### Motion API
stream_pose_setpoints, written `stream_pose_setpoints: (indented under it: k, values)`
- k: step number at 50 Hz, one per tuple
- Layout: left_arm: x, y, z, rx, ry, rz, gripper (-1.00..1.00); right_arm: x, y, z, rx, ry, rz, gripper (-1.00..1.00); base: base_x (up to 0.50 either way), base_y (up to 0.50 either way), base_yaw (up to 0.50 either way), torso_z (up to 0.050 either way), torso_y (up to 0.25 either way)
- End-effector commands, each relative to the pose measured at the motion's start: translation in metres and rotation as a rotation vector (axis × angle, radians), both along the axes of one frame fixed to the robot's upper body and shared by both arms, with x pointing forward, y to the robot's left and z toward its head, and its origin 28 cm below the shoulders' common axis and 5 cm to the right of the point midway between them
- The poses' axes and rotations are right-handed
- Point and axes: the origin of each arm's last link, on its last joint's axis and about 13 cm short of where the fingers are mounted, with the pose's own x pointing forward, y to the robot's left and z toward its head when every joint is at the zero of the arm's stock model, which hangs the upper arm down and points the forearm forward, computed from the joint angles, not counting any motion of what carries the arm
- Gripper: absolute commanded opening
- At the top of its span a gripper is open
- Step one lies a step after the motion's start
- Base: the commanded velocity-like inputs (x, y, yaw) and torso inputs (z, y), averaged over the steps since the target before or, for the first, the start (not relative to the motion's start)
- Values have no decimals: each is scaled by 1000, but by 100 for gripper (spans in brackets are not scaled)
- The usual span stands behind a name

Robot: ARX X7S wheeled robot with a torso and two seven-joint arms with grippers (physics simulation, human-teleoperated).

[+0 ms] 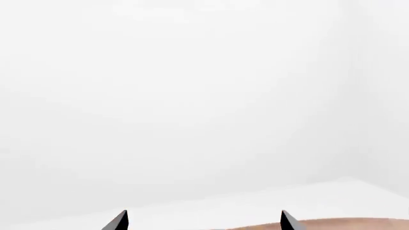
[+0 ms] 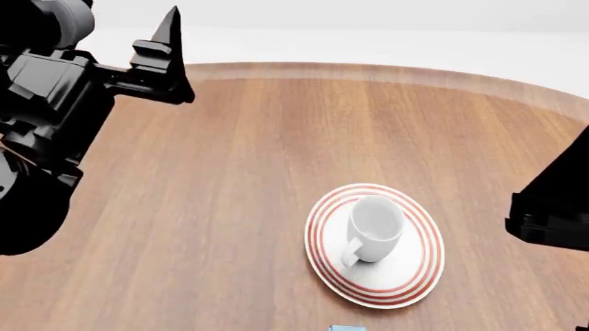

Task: Pick up the white mug and put it on the plate, and put the chocolate pudding to the right of the plate.

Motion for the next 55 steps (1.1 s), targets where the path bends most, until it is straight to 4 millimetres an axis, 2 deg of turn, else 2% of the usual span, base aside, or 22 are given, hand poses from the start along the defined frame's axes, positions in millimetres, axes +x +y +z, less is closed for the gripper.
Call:
stream_pose_setpoints:
  k: [1,16,22,28,39,55]
  values:
    - [3,8,1,-7,-88,169,100,0,-1,0,-11,-7,-16,100,0,0,0,0,0]
    - [-1,5,0,22,-115,183,100,1,-1,2,-14,10,-40,100,0,0,0,0,0]
    - [-2,3,2,25,-127,176,100,6,5,6,23,101,-35,100,0,0,0,0,0]
    - [-2,2,1,30,-127,175,100,6,18,3,34,203,13,100,0,0,0,0,0]
    - [-2,0,1,29,-125,165,100,-8,42,0,21,360,120,100,0,0,0,0,0]
    - [0,-3,0,42,-115,162,100,-36,59,6,-36,466,252,100,0,0,0,0,0]
